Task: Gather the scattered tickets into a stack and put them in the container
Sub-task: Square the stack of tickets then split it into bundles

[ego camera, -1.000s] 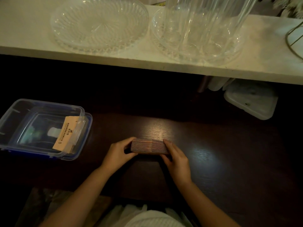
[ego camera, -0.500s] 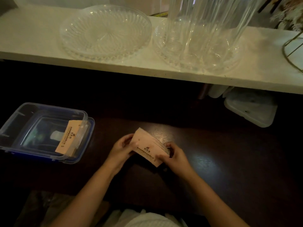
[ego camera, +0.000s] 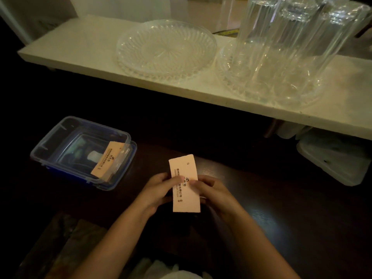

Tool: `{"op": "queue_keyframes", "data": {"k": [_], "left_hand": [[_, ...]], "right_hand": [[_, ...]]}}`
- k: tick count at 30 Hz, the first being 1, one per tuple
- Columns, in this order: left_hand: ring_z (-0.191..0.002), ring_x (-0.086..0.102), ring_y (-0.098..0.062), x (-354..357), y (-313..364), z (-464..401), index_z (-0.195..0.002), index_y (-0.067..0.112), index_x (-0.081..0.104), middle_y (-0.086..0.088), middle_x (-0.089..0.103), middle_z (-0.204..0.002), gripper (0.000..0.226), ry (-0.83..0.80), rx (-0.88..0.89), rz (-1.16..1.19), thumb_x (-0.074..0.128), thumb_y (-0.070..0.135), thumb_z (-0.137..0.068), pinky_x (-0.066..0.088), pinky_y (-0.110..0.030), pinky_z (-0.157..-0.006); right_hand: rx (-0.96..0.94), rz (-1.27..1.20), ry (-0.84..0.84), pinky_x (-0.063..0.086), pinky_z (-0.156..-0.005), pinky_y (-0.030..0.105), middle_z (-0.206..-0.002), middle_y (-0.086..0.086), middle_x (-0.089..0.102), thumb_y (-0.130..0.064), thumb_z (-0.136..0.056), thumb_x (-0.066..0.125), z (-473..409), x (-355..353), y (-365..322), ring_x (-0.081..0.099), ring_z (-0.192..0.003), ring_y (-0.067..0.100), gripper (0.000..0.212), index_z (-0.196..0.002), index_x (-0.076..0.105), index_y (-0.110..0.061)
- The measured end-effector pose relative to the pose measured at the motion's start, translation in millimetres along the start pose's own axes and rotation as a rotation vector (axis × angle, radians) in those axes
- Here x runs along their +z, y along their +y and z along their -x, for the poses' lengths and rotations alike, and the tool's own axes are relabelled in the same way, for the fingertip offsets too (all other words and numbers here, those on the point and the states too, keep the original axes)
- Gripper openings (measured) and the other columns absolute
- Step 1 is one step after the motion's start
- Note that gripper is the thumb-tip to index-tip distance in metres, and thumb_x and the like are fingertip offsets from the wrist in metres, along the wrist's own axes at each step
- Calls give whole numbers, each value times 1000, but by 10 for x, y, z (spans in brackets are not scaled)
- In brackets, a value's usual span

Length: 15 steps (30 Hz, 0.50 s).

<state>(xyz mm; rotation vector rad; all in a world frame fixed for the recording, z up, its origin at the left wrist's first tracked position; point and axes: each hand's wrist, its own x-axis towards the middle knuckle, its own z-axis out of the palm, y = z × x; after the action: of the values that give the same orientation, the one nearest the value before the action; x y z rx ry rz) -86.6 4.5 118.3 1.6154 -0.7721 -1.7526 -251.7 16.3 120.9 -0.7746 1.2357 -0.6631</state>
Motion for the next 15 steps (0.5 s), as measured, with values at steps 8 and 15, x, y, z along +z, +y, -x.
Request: {"op": "queue_keyframes", "data": {"k": [8, 15], "left_hand": [[-90, 68, -16, -397, 361, 244, -101, 15, 62, -6, 73, -96, 24, -5, 77, 69, 67, 21, -78, 56, -29, -70], [-82, 69, -12, -1129, 709, 115, -93, 24, 61, -1, 72, -96, 17, 94, 164, -78, 67, 18, -78, 55, -27, -66]], "right_hand": [[-42, -79, -94, 52, -49, 17, -68, -7, 75, -16, -84, 61, -135, 427, -381, 71, -69, 9, 7, -90, 61, -13], [-46, -169, -136, 54, -53, 19, -81, 2, 76, -18, -84, 61, -437, 1145, -619, 72, -74, 15, 18, -99, 60, -8]]}}
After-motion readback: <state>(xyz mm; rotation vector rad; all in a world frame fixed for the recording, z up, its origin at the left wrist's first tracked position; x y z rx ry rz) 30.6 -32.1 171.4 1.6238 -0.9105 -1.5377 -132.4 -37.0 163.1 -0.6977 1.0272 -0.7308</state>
